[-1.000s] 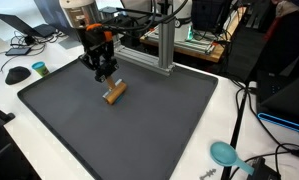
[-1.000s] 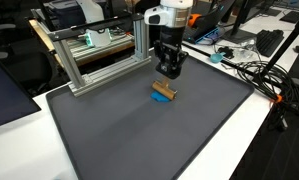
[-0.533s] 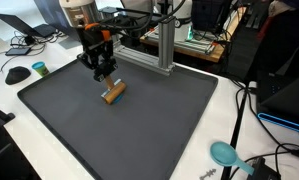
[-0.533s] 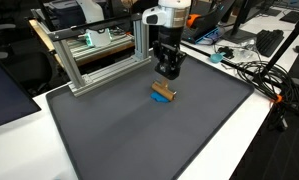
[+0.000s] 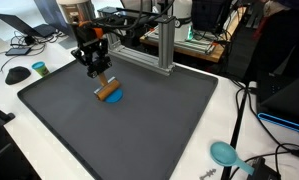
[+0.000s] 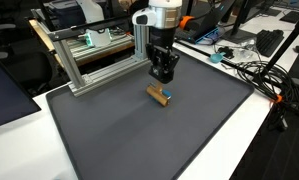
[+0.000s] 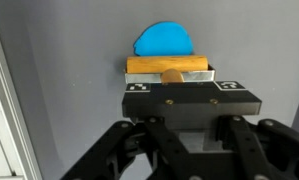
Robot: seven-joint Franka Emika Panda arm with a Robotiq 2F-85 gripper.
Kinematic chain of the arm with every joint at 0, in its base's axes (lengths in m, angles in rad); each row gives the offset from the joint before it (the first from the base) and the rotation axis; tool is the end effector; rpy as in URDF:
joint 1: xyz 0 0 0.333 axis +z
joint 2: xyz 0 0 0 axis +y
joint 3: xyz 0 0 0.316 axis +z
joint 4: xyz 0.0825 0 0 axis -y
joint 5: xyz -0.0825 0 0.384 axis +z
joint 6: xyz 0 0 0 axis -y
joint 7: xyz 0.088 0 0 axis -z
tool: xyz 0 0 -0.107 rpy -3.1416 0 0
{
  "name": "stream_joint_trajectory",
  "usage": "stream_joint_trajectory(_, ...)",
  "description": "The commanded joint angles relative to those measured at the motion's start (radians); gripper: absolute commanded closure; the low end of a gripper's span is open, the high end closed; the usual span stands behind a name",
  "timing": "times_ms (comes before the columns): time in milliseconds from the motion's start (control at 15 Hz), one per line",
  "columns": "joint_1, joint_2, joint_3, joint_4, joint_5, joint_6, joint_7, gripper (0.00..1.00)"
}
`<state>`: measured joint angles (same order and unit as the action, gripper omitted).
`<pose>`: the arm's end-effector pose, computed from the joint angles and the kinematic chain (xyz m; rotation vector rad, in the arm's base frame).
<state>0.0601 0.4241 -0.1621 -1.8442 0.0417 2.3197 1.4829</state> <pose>0.6435 -0.0578 0.3045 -2.1848 2.2414 -0.1039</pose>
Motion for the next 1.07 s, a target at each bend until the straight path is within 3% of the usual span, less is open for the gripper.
stream_joint_trajectory(0,-0.014,0.088,-0.020,-0.030,-0.051,0.128,0.015,0.78)
stream_joint_trajectory(533,-0.016,0.049,-0.038,-0.037,-0.102,0.106,-0.002,0.78)
stream_joint_trajectory(667,-0.024,-0.006,-0.043,-0.065,-0.138,0.076,-0.068,0.78)
stream_joint_trajectory(1000,-0.030,-0.182,-0.060,-0.217,-0.266,0.132,-0.264,0.78)
